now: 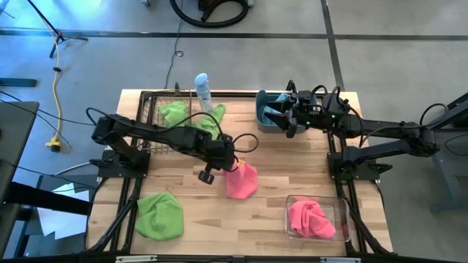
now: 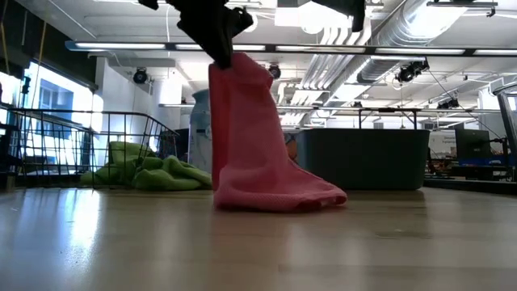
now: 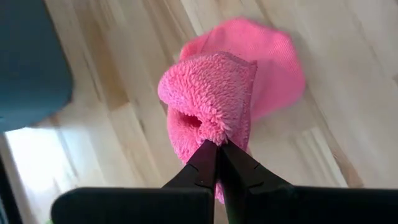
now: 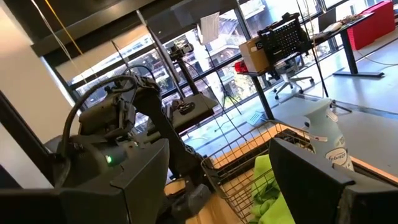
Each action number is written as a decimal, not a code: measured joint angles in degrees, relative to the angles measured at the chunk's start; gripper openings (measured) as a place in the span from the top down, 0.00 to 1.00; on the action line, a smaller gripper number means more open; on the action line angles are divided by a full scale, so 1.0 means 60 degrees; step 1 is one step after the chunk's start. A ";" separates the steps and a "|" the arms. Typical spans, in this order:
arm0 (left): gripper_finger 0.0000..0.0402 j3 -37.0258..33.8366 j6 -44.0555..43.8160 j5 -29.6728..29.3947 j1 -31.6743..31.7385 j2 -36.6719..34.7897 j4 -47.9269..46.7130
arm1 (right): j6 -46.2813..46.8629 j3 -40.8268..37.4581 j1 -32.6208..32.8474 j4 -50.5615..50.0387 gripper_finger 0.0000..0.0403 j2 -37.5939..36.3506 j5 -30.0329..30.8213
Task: Sort microfiber towel by color & place in baskets
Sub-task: Put the pink towel into the transparent bin
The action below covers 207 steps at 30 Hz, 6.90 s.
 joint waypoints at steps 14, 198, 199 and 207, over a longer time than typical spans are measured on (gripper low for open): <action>1.00 0.0952 0.2288 -0.1477 0.0076 -0.0320 -0.0803 | -0.0025 0.0000 -0.0006 0.0033 0.32 0.0000 0.0004; 1.00 -0.2036 -0.3103 -0.1154 0.2010 -0.4628 0.4241 | -0.4033 0.2839 0.0453 -0.1930 0.32 0.2361 -0.0588; 1.00 -0.2036 -0.3103 -0.1185 0.1979 -0.4562 0.4152 | -0.4320 0.3155 0.0453 -0.2351 0.32 0.2468 -0.0494; 1.00 -0.2036 -0.2645 -0.1131 0.1956 -0.3885 0.4077 | -0.5428 0.5277 0.0449 -0.5326 0.32 0.3268 -0.0614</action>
